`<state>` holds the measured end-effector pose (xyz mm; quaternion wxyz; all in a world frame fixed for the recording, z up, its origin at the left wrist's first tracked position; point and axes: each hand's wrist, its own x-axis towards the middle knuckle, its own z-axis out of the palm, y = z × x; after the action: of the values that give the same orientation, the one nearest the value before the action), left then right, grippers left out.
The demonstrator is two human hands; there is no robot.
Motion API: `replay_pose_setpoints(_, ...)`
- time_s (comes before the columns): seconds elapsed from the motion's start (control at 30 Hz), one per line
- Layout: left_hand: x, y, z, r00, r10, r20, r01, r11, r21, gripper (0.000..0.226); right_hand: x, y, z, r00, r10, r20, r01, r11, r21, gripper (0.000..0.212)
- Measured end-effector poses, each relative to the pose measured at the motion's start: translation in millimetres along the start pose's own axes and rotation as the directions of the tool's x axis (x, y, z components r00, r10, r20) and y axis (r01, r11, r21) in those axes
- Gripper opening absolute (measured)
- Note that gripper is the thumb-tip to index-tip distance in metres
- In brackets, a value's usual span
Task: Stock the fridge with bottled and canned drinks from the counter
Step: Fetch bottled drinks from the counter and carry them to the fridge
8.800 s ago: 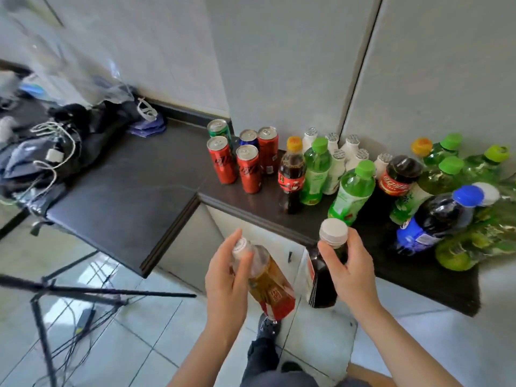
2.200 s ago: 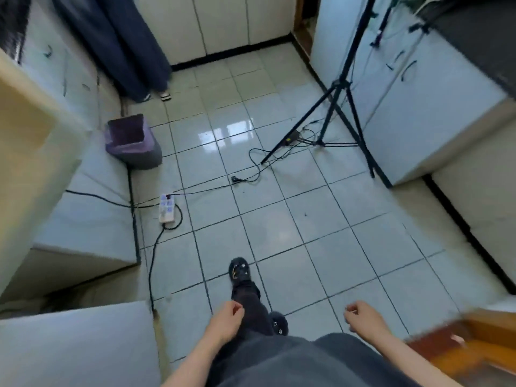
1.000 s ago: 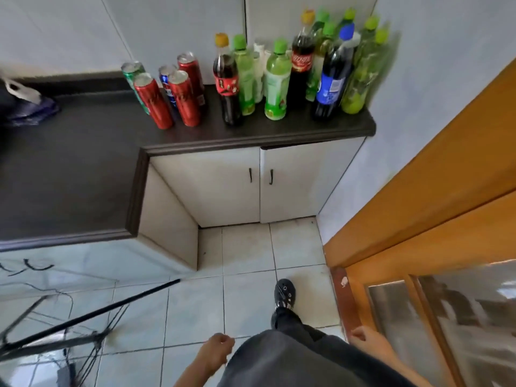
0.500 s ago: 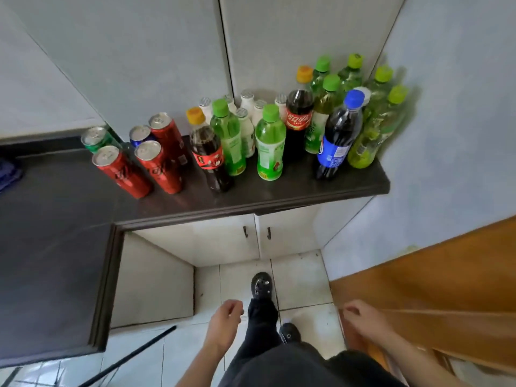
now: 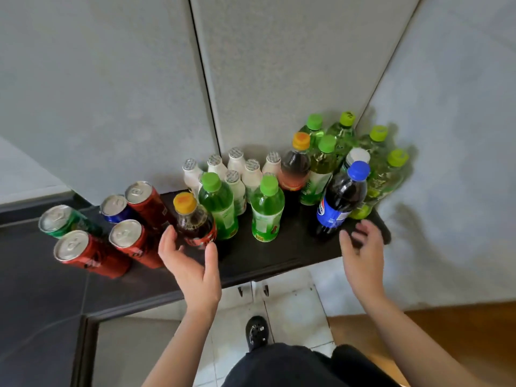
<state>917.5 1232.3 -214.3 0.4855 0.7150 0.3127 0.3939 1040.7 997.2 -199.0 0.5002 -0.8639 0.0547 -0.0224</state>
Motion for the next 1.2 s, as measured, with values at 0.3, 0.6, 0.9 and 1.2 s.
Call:
replay_pose_setpoints(0.3, 29, 22, 15, 0.999, -0.021, -0.026, 0.021, 1.000, 0.010, 0.069, 37, -32, 22, 0.974, -0.206, -0.093, 0.214, 0.973, 0.091, 0.074)
replay_pose_setpoints(0.6, 31, 32, 13, 0.998, -0.050, -0.049, 0.056, 0.990, 0.127, 0.022, 49, -18, 18, 0.966, -0.258, 0.020, 0.252, 0.955, 0.159, 0.073)
replay_pose_setpoints(0.9, -8, 62, -4, 0.948, -0.204, -0.246, 0.214, 0.977, 0.016, 0.010, 28, -18, 3, 0.931, -0.339, 0.136, 0.278, 0.900, 0.335, 0.075)
replay_pose_setpoints(1.2, -86, 78, -45, 0.880, -0.350, -0.322, 0.332, 0.937, -0.111, 0.027, -25, -24, 10, 0.744, -0.498, 0.446, 0.248, 0.825, 0.508, 0.066)
